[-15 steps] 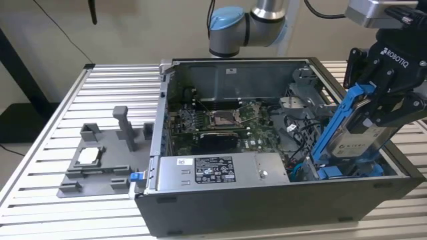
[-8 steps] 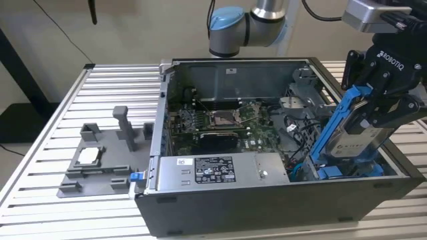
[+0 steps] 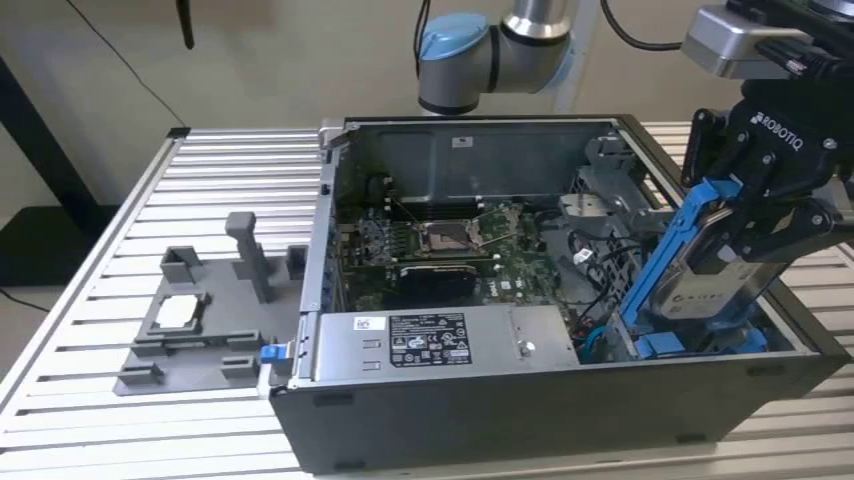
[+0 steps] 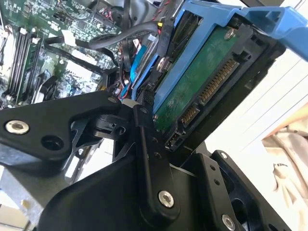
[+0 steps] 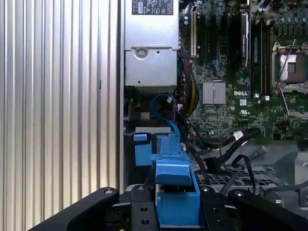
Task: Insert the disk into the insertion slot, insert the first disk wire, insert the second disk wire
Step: 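Insert the disk into the insertion slot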
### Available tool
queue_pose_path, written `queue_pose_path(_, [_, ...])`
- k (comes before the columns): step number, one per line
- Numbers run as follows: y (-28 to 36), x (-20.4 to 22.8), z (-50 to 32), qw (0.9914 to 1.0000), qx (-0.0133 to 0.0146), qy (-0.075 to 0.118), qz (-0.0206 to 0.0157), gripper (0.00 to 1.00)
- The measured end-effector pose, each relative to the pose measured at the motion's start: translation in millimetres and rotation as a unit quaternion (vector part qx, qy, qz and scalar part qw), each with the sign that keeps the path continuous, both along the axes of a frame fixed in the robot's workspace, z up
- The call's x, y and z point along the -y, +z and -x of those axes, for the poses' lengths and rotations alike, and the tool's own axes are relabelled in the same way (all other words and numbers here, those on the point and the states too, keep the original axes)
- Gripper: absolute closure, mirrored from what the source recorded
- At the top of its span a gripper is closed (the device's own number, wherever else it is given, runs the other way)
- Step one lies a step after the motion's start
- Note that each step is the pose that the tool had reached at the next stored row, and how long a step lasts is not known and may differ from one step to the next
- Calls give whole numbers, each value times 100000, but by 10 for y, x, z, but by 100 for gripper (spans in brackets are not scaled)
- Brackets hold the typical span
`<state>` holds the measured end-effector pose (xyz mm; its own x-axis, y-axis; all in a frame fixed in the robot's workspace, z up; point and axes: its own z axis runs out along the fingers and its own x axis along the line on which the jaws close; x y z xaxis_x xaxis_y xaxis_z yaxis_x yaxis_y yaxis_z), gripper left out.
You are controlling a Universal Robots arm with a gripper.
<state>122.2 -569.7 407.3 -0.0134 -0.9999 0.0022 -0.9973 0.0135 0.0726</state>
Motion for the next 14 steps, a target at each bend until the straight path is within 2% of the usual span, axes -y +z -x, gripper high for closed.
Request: queue_pose_path(14, [-245,0,-2,100000,1,10,-73,67])
